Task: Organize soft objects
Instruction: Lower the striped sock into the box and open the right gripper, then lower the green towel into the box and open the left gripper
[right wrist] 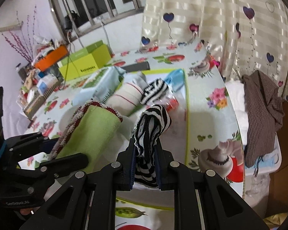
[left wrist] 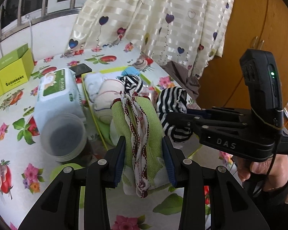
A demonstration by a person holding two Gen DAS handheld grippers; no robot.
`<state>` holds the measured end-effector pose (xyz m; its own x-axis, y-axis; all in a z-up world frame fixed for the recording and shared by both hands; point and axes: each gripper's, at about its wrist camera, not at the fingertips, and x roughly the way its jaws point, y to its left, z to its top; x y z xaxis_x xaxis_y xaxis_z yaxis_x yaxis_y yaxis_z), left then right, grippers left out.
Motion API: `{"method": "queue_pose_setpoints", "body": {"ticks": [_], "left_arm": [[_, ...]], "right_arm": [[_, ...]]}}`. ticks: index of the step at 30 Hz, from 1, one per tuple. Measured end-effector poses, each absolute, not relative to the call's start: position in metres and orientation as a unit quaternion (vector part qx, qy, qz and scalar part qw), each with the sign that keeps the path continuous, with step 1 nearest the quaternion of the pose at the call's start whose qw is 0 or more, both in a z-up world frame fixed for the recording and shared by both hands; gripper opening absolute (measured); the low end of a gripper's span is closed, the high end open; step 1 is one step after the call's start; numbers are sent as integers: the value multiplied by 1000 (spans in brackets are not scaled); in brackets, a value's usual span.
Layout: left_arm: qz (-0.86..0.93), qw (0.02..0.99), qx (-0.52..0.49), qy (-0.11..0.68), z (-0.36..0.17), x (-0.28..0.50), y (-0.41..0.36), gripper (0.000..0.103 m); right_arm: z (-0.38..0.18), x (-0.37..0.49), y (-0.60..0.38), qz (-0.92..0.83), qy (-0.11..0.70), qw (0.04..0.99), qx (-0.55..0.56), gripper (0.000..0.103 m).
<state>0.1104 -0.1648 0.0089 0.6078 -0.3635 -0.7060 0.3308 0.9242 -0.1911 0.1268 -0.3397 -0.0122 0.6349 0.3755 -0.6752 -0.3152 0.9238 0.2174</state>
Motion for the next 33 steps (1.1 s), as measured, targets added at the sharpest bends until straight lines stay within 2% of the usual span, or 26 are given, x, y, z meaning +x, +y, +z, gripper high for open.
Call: {"method": "queue_pose_setpoints", "body": {"ticks": [9, 18, 33], "left_arm": [[-208, 886, -11, 414, -4, 119, -174, 39], [-217, 882, -7, 417, -9, 127, -177, 40], [-213, 893, -8, 395, 1, 120, -175, 41]], "right_arm": [[-24, 133, -342, 186, 400, 897, 30, 18], [-24, 134, -342, 177, 403, 898, 23, 32], [-9, 121, -351, 167, 372, 913, 31, 32]]}}
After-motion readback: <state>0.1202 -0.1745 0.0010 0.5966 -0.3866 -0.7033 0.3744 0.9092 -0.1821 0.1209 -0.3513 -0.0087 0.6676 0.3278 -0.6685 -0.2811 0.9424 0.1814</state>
